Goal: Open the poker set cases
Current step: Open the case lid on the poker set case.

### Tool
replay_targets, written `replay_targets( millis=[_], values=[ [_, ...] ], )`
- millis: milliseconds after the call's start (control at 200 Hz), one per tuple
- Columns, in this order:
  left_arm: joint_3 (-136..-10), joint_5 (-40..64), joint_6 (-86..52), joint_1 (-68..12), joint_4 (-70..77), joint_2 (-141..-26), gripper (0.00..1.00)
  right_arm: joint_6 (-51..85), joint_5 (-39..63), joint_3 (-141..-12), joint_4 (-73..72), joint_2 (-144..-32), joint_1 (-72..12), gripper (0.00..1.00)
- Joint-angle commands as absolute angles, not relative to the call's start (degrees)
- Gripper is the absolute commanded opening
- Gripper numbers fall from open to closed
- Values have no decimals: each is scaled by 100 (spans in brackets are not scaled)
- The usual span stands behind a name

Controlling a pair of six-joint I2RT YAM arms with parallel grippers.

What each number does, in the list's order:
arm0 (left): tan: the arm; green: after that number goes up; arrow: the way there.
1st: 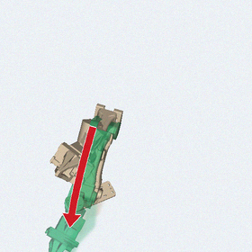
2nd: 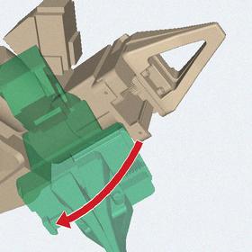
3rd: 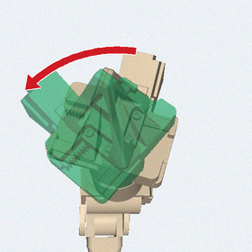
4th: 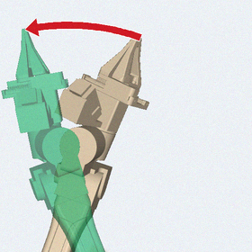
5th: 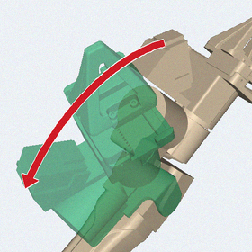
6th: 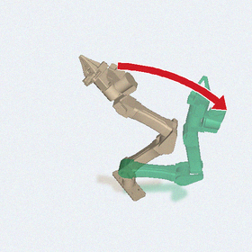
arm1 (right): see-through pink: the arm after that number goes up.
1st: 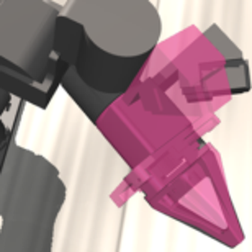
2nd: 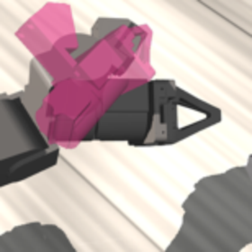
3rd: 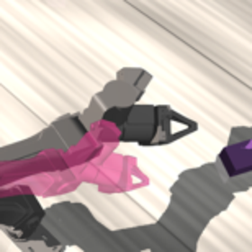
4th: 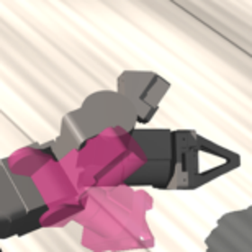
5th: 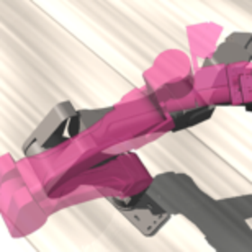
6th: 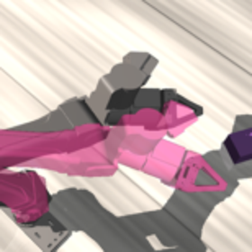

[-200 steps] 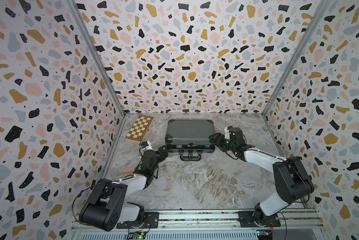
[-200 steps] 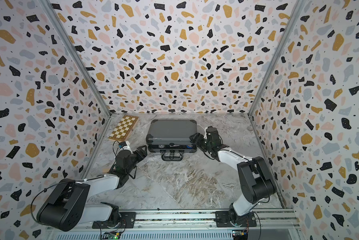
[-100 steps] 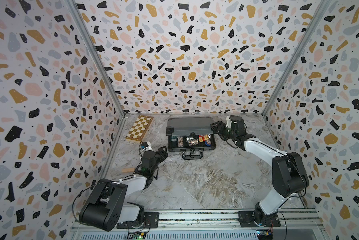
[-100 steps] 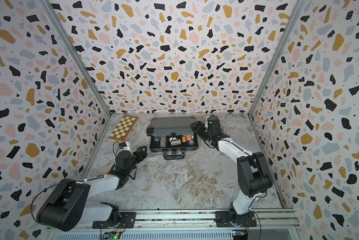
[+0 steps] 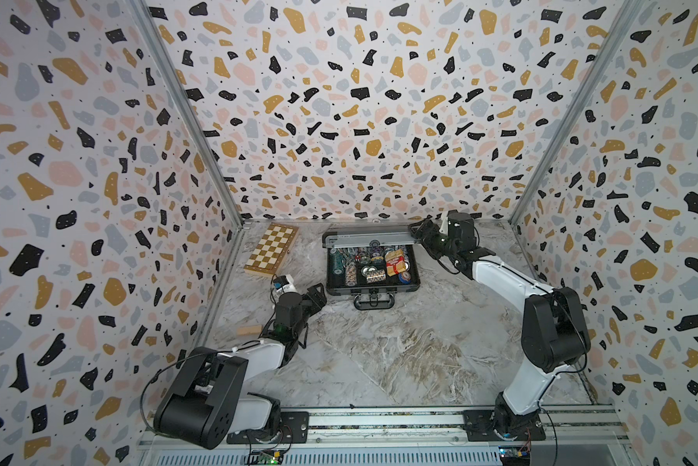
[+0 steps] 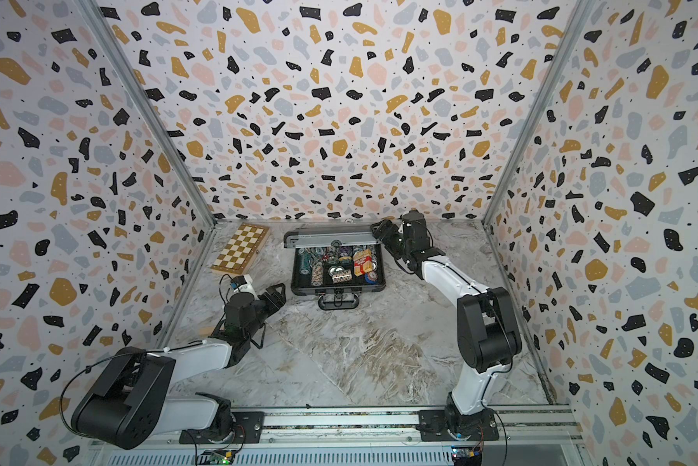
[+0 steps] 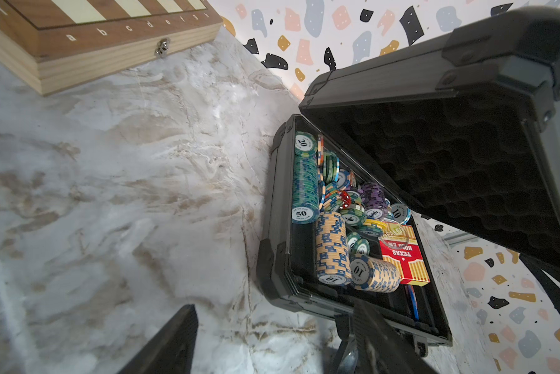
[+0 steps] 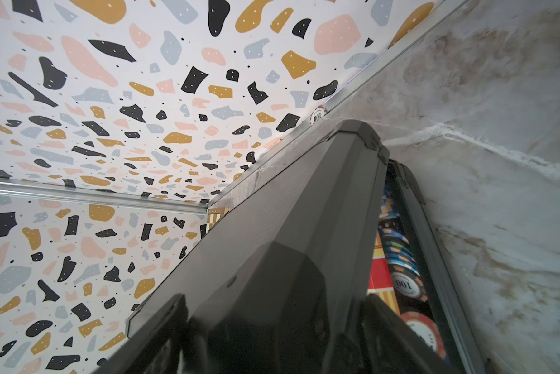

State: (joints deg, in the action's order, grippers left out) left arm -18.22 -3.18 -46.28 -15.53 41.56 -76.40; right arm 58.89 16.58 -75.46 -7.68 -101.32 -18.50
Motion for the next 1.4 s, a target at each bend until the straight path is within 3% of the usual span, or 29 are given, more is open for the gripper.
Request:
replay_targets(
  millis=[0, 506, 576, 666, 1172, 1392],
  values=[
    [-1740, -378, -4579, -1546, 4434, -7592, 76, 5391, 1587, -8033, -1372, -10328, -1891, 85],
    [-1734, -387, -4531, -1546, 4447, -7577, 76, 5591, 1274, -8948, -2818, -11286, -1784, 86],
    [-1731, -385, -4520, -1542, 4447, -7572, 76, 5719, 1321, -9080, -2905, -11368, -1784, 99],
    [-1740, -387, -4515, -1544, 4457, -7577, 76, 5825, 1330, -9210, -2960, -11430, -1808, 100],
    [-1740, -369, -4501, -1542, 4474, -7567, 76, 5791, 1326, -10861, -2367, -12515, -1934, 100],
    [-1740, -365, -4482, -1545, 4459, -7563, 76, 4809, 1320, -10358, -1804, -11984, -1860, 100]
  ],
)
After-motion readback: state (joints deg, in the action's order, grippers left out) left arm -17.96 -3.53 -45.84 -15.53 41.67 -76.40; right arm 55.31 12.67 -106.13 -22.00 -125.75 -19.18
